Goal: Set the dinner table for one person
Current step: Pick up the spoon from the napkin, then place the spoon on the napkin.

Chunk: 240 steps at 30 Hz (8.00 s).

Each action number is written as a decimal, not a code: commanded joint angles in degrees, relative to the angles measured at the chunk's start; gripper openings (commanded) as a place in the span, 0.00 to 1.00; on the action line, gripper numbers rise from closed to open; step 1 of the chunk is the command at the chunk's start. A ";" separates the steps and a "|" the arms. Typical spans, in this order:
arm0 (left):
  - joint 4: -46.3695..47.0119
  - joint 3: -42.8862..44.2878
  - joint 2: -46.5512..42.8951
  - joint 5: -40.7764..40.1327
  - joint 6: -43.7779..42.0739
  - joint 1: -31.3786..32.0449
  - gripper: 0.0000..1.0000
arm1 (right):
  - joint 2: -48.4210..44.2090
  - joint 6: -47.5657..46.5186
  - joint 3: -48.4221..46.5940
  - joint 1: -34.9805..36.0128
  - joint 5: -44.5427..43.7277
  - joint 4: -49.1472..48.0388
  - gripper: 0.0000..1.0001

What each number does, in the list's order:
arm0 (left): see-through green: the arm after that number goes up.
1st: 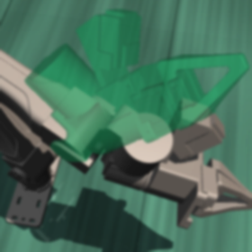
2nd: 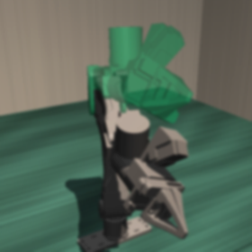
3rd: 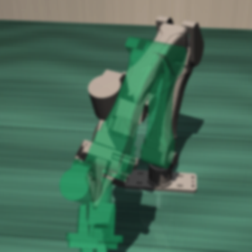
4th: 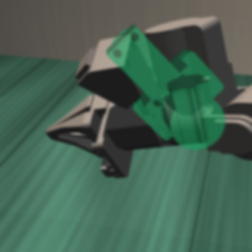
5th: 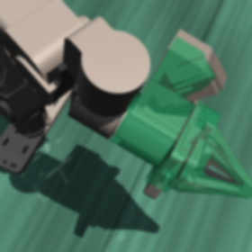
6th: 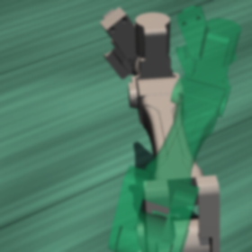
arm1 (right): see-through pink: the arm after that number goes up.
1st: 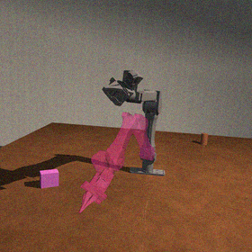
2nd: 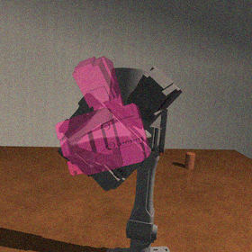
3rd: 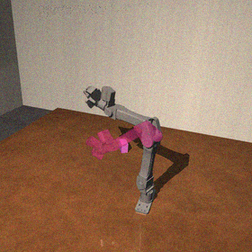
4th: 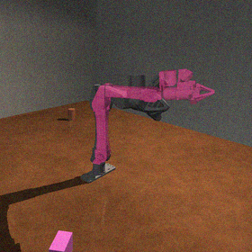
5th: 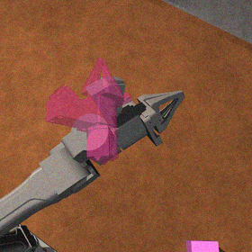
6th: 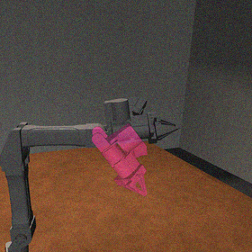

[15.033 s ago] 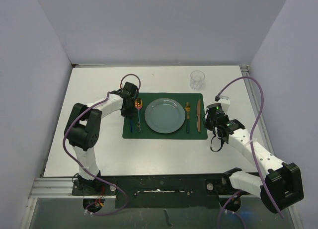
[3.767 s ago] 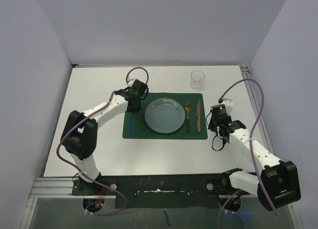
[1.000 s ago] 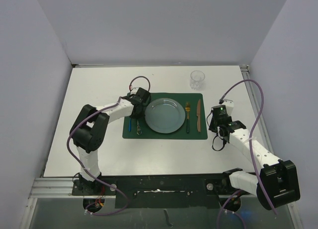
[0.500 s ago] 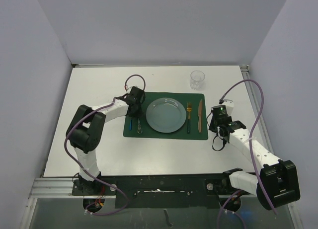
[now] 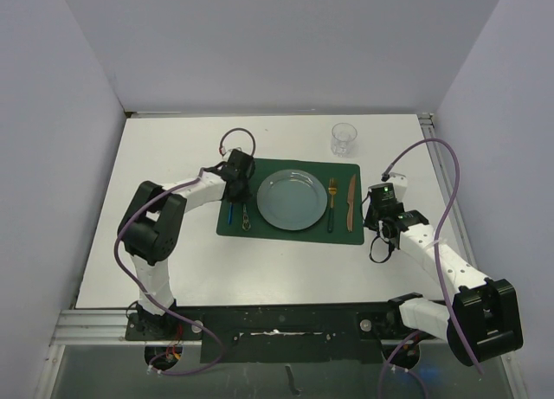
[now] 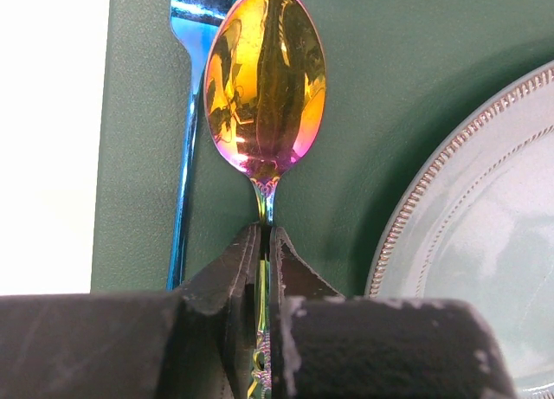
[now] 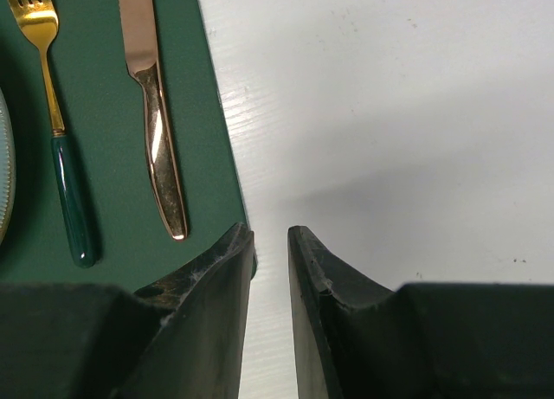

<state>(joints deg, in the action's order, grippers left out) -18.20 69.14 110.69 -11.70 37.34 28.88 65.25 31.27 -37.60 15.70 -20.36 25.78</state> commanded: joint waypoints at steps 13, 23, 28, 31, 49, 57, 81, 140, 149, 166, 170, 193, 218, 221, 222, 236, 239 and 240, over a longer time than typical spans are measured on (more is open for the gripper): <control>-8.59 -4.71 -5.93 -3.49 2.48 1.86 0.00 | 0.74 -0.68 -2.15 -0.43 -0.28 -2.13 0.25; -8.68 -2.88 -16.52 -7.83 3.25 3.38 0.00 | 1.39 -0.42 -1.86 -0.49 0.53 -2.88 0.25; -8.02 -2.83 -18.56 -8.36 3.26 3.48 0.00 | 2.22 -0.59 -1.94 -0.42 1.86 -3.10 0.25; -6.50 -2.67 -18.96 -6.91 3.21 3.81 0.00 | 3.47 -0.60 -1.63 -0.47 2.80 -3.59 0.25; -5.42 13.23 -11.81 -4.88 0.64 14.01 0.00 | 8.78 -0.61 -3.72 -0.22 10.03 -9.16 0.25; -3.34 18.99 -5.71 -1.41 0.77 17.94 0.00 | 8.12 1.16 -5.68 -0.38 1.19 -4.83 0.25; 11.58 30.29 13.53 11.54 11.94 24.16 0.00 | -7.42 3.05 -4.94 -3.01 -4.81 2.32 0.25; 3.02 44.41 31.24 -0.60 13.82 25.43 0.05 | -10.32 2.22 -3.81 -3.58 -4.44 4.32 0.25; 1.00 43.97 28.39 -3.06 13.00 25.43 0.22 | -9.60 2.20 -3.57 -3.63 -3.53 3.54 0.25; -12.31 45.45 21.66 -11.74 9.41 26.01 0.22 | -7.25 2.56 -2.39 -3.62 -0.81 0.27 0.25; -14.09 48.32 23.83 -9.85 8.98 26.05 0.22 | -7.57 2.50 -2.39 -3.65 -1.27 0.56 0.25; -25.23 43.15 14.76 -9.82 12.50 34.49 0.21 | -5.72 1.53 -0.33 -3.71 1.67 -3.50 0.25; -36.60 64.02 32.39 -14.85 20.71 32.79 0.21 | -14.69 -1.30 2.30 -5.66 3.49 -4.65 0.25; -36.77 63.64 31.95 -16.38 21.72 32.64 0.21 | -15.64 -1.30 2.75 -5.84 3.82 -4.89 0.25; -37.00 63.50 31.76 -16.88 21.99 32.64 0.21 | -15.73 -1.34 2.79 -5.95 3.98 -5.01 0.25; -38.75 63.67 33.18 -17.14 24.67 32.73 0.21 | -17.73 -1.56 2.54 -6.93 5.15 -4.82 0.25; -37.42 63.74 33.36 -16.62 24.92 32.73 0.21 | -18.29 -1.56 2.67 -7.00 5.66 -4.86 0.25; -36.95 63.75 33.28 -16.16 24.97 32.73 0.21 | -18.29 -1.52 2.75 -7.05 5.74 -4.94 0.25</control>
<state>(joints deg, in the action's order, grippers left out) -56.36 130.32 143.37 -27.97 61.19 61.52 48.25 30.39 -34.61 9.10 -15.33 23.18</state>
